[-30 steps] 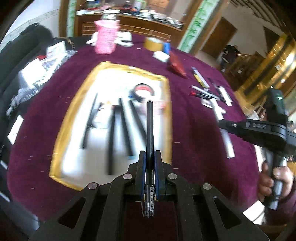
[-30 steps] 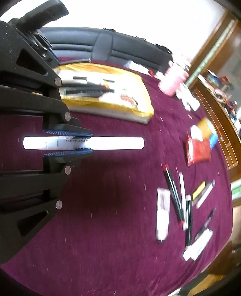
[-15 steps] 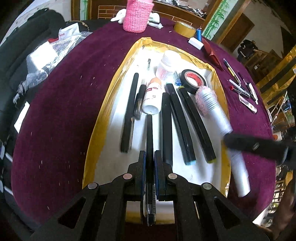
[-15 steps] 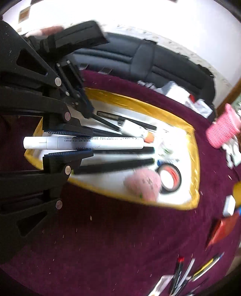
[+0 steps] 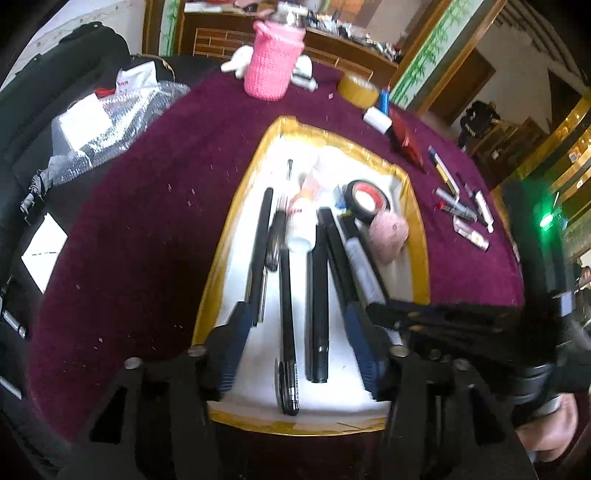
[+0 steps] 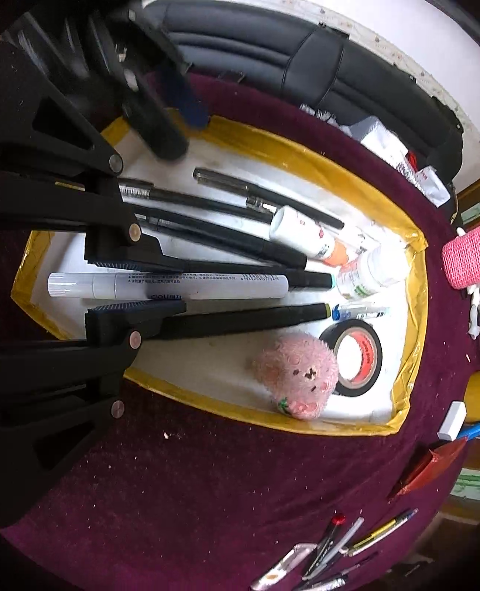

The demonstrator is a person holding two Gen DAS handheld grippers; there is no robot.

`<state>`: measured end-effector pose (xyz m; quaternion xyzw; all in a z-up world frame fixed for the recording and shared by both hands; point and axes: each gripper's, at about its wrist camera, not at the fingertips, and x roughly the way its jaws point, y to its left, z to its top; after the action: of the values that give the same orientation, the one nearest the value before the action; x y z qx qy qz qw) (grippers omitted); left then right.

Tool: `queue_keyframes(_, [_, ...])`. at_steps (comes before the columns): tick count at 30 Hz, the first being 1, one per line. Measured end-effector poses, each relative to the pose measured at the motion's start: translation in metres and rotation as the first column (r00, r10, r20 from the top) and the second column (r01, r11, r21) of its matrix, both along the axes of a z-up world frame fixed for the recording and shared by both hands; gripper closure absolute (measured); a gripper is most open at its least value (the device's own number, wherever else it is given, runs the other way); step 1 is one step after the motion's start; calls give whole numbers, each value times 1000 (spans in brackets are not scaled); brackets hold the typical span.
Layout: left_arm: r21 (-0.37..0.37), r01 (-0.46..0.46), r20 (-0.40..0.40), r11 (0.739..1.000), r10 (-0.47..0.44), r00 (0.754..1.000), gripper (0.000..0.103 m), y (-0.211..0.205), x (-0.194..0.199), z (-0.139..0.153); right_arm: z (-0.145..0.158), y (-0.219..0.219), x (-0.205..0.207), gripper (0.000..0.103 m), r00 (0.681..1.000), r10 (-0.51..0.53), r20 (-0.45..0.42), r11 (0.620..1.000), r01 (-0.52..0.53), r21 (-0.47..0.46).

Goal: Organize objects
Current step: 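Carry the pen and white marker to the tray, lower them in and open both tools, then move both open tools back over the remaining items on the table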

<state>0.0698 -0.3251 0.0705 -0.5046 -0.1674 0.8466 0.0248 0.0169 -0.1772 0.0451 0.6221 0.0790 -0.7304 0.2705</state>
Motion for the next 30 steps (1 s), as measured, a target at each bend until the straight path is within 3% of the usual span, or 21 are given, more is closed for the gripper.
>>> queue_keyframes(3, [-2,-6,-5,1000,6,1000,50,-2,-1,8,0,-1,-1,90,1000,-14,-2,1000,14,18])
queue_keyframes(7, [7,-9,-5,1000,9,1000,50,-2,-1,11,7,-2,0,79,999,-17,-28,1000,18,19])
queue_keyframes(17, [39,14,-32,999,-13,999,49,6,6,22,34,27,3,74,986,-123,-109,989,113,-96])
queue_keyframes(23, [53,77,-33,996,-75,997,49,39,-7,32,39,88,-7,71,959,-264,-109,960,249,-132])
queue_keyframes(30, [56,187,-24,981,-186,982,49,105,-19,38,27,168,-30,70,901,-431,-52,896,421,-142])
